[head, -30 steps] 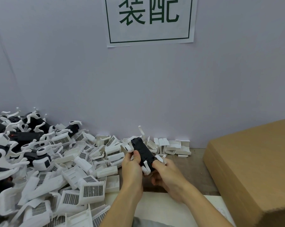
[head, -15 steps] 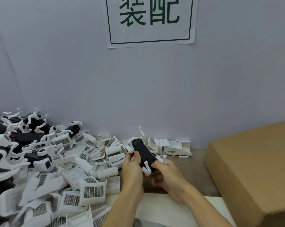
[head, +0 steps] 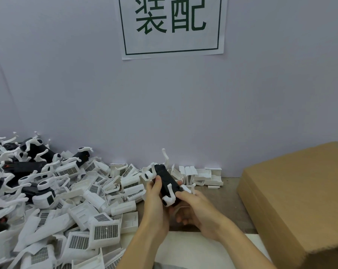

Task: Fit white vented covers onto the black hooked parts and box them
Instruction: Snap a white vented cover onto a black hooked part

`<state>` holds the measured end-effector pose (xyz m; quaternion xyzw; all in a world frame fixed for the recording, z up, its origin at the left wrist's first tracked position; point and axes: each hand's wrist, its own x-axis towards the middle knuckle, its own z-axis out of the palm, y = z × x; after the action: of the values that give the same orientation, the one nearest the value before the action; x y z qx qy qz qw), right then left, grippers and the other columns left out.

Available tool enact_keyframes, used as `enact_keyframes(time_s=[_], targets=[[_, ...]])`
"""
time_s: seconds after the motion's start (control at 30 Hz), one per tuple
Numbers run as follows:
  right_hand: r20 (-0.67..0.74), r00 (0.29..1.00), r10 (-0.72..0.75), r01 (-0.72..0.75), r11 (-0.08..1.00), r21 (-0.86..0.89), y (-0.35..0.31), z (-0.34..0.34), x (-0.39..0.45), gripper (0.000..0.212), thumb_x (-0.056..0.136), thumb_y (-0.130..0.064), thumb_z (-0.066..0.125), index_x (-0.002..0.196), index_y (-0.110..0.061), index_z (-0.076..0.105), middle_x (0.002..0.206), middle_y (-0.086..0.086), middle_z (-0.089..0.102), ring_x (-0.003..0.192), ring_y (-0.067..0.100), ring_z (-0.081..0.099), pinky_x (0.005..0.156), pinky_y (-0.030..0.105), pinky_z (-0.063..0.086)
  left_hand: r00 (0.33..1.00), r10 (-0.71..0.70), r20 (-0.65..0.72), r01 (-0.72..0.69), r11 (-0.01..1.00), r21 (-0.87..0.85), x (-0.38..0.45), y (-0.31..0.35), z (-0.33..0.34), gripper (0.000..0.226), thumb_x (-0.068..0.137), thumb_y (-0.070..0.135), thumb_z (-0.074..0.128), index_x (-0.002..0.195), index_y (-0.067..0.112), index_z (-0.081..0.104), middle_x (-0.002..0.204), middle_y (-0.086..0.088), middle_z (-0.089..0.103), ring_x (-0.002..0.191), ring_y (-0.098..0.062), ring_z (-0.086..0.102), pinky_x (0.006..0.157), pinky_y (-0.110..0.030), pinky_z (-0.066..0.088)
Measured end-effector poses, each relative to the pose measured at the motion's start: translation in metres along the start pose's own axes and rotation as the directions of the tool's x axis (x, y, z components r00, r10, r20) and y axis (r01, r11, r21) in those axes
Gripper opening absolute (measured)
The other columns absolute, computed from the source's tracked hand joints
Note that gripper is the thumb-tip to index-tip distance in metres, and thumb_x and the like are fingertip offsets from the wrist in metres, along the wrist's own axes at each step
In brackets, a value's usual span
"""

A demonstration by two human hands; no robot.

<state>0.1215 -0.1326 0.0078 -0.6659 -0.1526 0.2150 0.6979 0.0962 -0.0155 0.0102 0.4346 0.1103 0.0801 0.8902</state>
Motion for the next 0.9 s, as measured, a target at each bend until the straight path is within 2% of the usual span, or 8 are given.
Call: enact_keyframes(time_s=[0.13, 0.27, 0.37, 0.5, 0.6, 0.7, 0.77, 0.9], targets=[[0.081, 0.997, 0.011, -0.008, 0.999, -0.039, -0.009, -0.019, -0.006, 0.028, 0.093, -0.018, 0.048, 0.102, -0.01, 0.073, 0.099, 0.013, 0.074, 0.08, 0.02, 0.067, 0.068, 0.029, 0.046, 0.999, -0.018, 0.04, 0.023, 0.992, -0.125, 0.003, 0.003, -0.003, 0.047, 0.09, 0.036, 0.062, 0.118, -0.001, 0.064, 0.103, -0.022, 0.072, 0.094, -0.038, 0.069, 0.079, -0.047, 0.059], [-0.332, 0.933, -0.14, 0.086, 0.981, -0.172, -0.014, -0.037, -0.001, 0.039, 0.09, 0.006, 0.043, 0.101, -0.016, 0.073, 0.106, 0.009, 0.074, 0.089, 0.019, 0.069, 0.077, 0.032, 0.051, 0.997, 0.055, 0.062, -0.046, 0.989, -0.141, 0.002, 0.002, 0.0, 0.023, 0.075, 0.032, 0.073, 0.088, 0.013, 0.07, 0.072, 0.001, 0.07, 0.06, -0.014, 0.068, 0.055, -0.026, 0.054], [-0.559, 0.784, -0.271, 0.045, 0.923, -0.383, -0.017, -0.042, 0.007, 0.03, 0.094, -0.002, 0.05, 0.102, -0.02, 0.072, 0.101, -0.006, 0.069, 0.098, 0.014, 0.061, 0.085, 0.029, 0.047, 0.999, 0.033, 0.035, -0.03, 0.996, -0.084, 0.003, -0.002, 0.001, 0.033, 0.074, 0.031, 0.076, 0.1, 0.011, 0.07, 0.081, -0.005, 0.072, 0.07, -0.018, 0.071, 0.06, -0.031, 0.057], [-0.548, 0.777, -0.31, -0.066, 0.826, -0.56, -0.024, -0.047, 0.02, 0.029, 0.09, -0.006, 0.054, 0.074, -0.021, 0.073, 0.076, -0.014, 0.068, 0.082, 0.016, 0.064, 0.065, 0.029, 0.049, 0.999, -0.005, 0.034, -0.002, 0.983, 0.184, 0.004, -0.008, -0.001, 0.025, 0.073, 0.042, 0.084, 0.087, 0.023, 0.076, 0.07, -0.001, 0.074, 0.072, -0.026, 0.075, 0.066, -0.05, 0.062], [-0.525, 0.795, -0.304, -0.245, 0.631, -0.736, -0.021, -0.058, 0.034, 0.023, 0.088, -0.007, 0.053, 0.089, 0.0, 0.075, 0.1, 0.016, 0.072, 0.095, 0.034, 0.064, 0.078, 0.04, 0.053, 0.998, -0.041, 0.042, 0.025, 0.943, 0.332, 0.003, -0.012, -0.001, 0.045, 0.069, 0.055, 0.083, 0.095, 0.019, 0.074, 0.066, 0.005, 0.071, 0.065, -0.013, 0.071, 0.06, -0.029, 0.058], [-0.496, 0.842, -0.21, -0.379, 0.424, -0.822, -0.012, -0.067, 0.04, 0.023, 0.089, -0.01, 0.052, 0.096, -0.011, 0.073, 0.113, 0.007, 0.067, 0.094, 0.024, 0.056, 0.071, 0.032, 0.042, 0.999, -0.025, 0.042, 0.009, 0.943, 0.332, 0.002, -0.013, -0.001, 0.04, 0.073, 0.053, 0.082, 0.094, 0.02, 0.072, 0.064, 0.009, 0.068, 0.061, -0.008, 0.067, 0.055, -0.022, 0.053], [-0.509, 0.834, -0.21, -0.43, 0.331, -0.84, -0.007, -0.069, 0.041, 0.02, 0.092, -0.015, 0.051, 0.096, -0.021, 0.07, 0.112, 0.001, 0.067, 0.103, 0.024, 0.058, 0.082, 0.034, 0.043, 1.0, -0.009, 0.029, 0.0, 0.955, 0.296, 0.003, -0.012, -0.002, 0.037, 0.075, 0.051, 0.082, 0.091, 0.018, 0.072, 0.064, 0.008, 0.066, 0.058, -0.007, 0.065, 0.05, -0.02, 0.051], [-0.489, 0.789, -0.372, -0.319, 0.431, -0.844, -0.003, -0.067, 0.037, 0.017, 0.095, -0.011, 0.06, 0.107, -0.021, 0.068, 0.11, 0.006, 0.066, 0.101, 0.024, 0.06, 0.092, 0.041, 0.051, 1.0, 0.004, -0.021, 0.001, 0.968, 0.252, 0.004, -0.01, -0.005, 0.036, 0.078, 0.049, 0.081, 0.097, 0.02, 0.073, 0.078, 0.003, 0.072, 0.072, -0.011, 0.071, 0.05, -0.021, 0.053]])
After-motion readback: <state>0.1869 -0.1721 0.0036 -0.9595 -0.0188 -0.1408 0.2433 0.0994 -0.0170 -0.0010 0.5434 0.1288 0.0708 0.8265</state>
